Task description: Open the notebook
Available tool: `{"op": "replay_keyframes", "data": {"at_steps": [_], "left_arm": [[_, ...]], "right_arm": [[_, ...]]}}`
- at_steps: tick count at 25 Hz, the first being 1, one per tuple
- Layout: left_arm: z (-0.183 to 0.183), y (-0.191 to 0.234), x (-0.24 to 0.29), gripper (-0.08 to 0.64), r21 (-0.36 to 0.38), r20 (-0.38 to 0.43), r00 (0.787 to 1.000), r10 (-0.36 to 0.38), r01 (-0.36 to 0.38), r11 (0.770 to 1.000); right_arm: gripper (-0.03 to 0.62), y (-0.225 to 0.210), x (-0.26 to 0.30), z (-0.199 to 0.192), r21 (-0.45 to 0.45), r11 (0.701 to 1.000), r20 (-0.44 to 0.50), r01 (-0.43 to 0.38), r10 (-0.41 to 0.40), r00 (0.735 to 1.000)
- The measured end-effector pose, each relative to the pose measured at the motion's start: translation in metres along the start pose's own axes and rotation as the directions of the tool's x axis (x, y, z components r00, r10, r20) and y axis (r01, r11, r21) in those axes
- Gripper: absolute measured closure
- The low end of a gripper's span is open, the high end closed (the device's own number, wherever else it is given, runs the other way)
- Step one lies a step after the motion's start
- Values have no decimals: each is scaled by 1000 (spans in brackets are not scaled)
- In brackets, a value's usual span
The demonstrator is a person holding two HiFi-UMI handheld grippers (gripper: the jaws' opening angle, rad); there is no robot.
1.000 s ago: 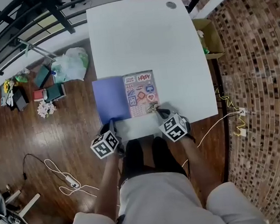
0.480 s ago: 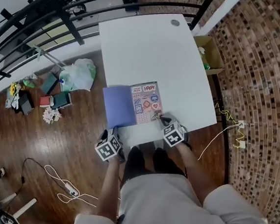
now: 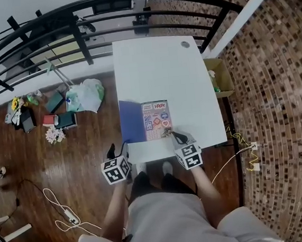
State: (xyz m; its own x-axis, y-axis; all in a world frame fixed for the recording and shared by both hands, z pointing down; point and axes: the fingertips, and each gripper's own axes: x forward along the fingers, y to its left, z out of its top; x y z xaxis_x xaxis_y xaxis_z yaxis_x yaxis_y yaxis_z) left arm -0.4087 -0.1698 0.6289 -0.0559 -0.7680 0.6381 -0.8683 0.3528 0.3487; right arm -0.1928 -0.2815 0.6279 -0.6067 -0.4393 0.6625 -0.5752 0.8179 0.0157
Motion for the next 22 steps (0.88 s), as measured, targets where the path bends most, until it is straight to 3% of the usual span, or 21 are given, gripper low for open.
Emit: {"op": "replay_keyframes", "data": {"at_steps": [4, 7, 12, 17, 19, 22], "left_arm": [[19, -25, -17, 291, 93, 92, 996, -18, 9, 996], [29, -53, -49, 305, 149, 202, 979, -32, 2, 989], [25, -130, -124, 351, 263, 389, 914, -114, 9, 965], [-18, -227, -196, 438, 394, 495, 852, -171, -45, 918], [-37, -259, -215, 465, 422, 492, 852, -182, -50, 905], [-68, -291, -245, 529, 428, 468, 862, -194, -30, 903]], "right_arm": [[600, 1, -23, 13, 17, 1000, 94, -10, 8, 996], [600, 9, -54, 23, 21, 999, 199, -46, 41, 979], [600, 23, -139, 28, 43, 992, 396, -116, 90, 914], [600, 18, -239, -3, 81, 982, 497, -173, 110, 861], [600, 12, -272, -11, 114, 977, 514, -181, 98, 852], [600, 18, -320, -23, 125, 973, 517, -196, 105, 849]]}}
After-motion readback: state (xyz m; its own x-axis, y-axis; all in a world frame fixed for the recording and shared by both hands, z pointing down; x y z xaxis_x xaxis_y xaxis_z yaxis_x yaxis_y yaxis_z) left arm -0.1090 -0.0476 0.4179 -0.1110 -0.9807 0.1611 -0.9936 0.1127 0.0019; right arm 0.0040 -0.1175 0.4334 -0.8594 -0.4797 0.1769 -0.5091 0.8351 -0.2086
